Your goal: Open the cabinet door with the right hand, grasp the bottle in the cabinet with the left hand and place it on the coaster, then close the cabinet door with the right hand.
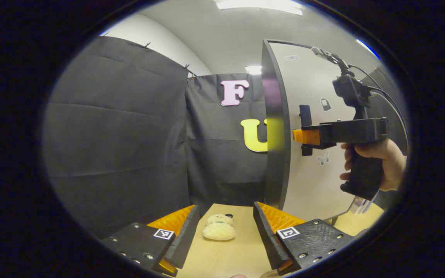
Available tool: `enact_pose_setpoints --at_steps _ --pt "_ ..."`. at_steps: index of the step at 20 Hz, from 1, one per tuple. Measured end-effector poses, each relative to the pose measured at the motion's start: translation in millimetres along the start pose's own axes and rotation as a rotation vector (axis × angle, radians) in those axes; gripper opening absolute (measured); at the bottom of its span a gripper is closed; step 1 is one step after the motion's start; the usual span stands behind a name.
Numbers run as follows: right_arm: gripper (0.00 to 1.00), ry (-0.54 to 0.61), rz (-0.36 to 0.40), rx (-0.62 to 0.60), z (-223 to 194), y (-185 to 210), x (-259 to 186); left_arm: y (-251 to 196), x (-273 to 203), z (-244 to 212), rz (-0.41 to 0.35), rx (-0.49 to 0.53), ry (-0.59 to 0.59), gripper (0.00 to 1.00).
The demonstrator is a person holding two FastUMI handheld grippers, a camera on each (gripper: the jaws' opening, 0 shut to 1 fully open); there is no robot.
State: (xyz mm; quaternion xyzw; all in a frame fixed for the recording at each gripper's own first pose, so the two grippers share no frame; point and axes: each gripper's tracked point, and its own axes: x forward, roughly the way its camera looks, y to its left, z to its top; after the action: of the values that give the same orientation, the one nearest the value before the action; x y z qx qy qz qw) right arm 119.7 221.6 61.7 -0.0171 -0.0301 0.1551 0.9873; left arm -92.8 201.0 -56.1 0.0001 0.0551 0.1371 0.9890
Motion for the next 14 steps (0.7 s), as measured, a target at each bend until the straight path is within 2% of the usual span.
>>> enact_pose_setpoints --at_steps 1,2,5,7,8,9,12,13,14 --pt "0.67 0.009 -0.002 0.01 -1.2 0.0 4.2 1.8 0.4 -2.1 0.002 -0.002 0.005 0.81" --pt "0.64 0.02 -0.022 0.017 -3.0 -5.3 10.3 2.0 3.3 -4.6 0.0 -0.003 0.008 0.81" --pt "0.37 0.065 -0.019 0.026 -9.2 -5.9 13.7 -1.3 7.3 -4.2 -0.012 -0.002 0.014 0.87" --pt "0.3 0.068 -0.003 0.006 -8.3 -6.8 12.1 -2.3 4.2 -2.7 -0.022 -0.002 0.011 0.87" --pt "0.28 0.076 0.004 0.018 -9.2 -6.2 12.3 -2.8 1.5 -3.8 -0.028 -0.001 0.01 0.81" --pt "0.25 0.083 0.011 0.026 -9.4 -6.1 11.0 -4.0 -0.1 -2.4 -0.036 0.0 0.008 0.87" --pt "0.23 0.088 0.029 0.02 -9.5 -6.4 9.0 -7.2 -4.5 -0.5 -0.054 0.011 0.005 0.87" --pt "0.23 0.09 0.04 0.023 -9.3 -5.9 6.7 -9.3 -6.2 0.9 -0.059 0.015 0.004 0.81" --pt "0.23 0.089 0.051 0.028 -9.4 -5.1 3.2 -12.0 -7.6 2.2 -0.063 0.018 0.003 0.81"
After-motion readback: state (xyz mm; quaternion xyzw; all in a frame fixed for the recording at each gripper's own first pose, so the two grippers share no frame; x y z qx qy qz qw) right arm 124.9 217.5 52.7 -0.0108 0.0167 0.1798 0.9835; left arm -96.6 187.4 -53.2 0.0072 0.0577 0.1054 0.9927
